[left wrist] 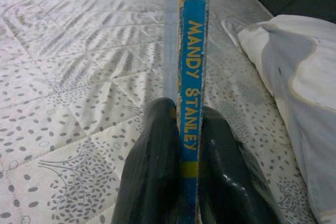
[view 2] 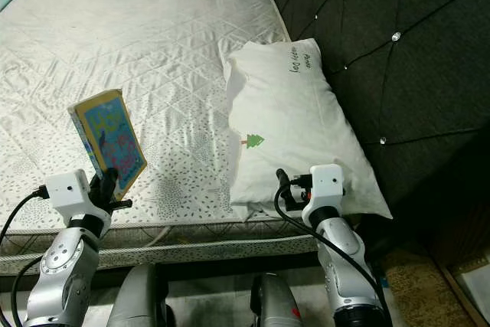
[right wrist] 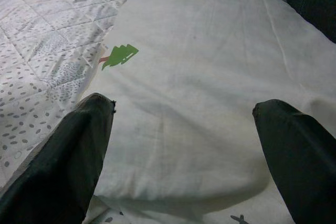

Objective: Clean up the room

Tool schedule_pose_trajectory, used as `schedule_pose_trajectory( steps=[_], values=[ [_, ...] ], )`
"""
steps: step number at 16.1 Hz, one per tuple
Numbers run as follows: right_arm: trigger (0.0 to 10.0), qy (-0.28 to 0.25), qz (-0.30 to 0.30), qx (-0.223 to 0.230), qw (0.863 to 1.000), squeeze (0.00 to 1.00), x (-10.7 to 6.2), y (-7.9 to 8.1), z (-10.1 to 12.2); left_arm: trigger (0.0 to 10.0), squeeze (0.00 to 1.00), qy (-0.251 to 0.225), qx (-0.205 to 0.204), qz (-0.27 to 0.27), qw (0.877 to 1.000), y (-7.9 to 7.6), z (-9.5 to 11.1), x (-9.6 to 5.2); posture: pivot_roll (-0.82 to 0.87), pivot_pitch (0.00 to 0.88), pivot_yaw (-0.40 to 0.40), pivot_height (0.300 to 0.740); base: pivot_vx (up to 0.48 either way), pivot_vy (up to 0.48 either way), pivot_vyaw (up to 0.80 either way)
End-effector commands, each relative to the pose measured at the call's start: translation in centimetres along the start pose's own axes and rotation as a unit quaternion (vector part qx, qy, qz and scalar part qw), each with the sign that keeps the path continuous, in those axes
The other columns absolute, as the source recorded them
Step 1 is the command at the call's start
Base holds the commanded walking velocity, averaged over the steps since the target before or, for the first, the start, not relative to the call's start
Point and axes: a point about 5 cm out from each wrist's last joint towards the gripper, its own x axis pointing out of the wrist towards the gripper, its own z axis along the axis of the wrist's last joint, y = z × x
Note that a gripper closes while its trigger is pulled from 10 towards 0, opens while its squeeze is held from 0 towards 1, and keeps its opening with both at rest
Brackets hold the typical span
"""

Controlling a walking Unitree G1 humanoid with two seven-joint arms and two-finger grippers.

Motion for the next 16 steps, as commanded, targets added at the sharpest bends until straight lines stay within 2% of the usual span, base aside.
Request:
schedule_pose_trajectory(
  steps=[1, 9, 16],
  values=[
    [10.0, -0.004, 0.001, -0.001, 1.000, 0.00, 0.09, -0.16, 0.24, 10.0, 0.00, -0.031, 0.002, -0.010, 0.999, -0.28, 1.20, 0.21, -0.11, 0.131, -0.050, 0.627, 0.259, 0.000, 0.00],
    [10.0, -0.004, 0.000, 0.000, 1.000, 0.00, 0.11, -0.12, 0.24, 10.0, 0.00, -0.029, -0.002, -0.015, 0.999, -0.28, 1.18, 0.16, -0.11, 0.134, -0.050, 0.627, 0.260, 0.000, 0.00],
    [10.0, -0.003, 0.003, 0.000, 1.000, 0.00, 0.16, -0.15, 0.21, 10.0, 0.00, -0.026, -0.003, -0.015, 1.000, -0.36, 1.04, 0.28, -0.11, 0.134, -0.049, 0.623, 0.000, 0.000, 0.00]
  ],
)
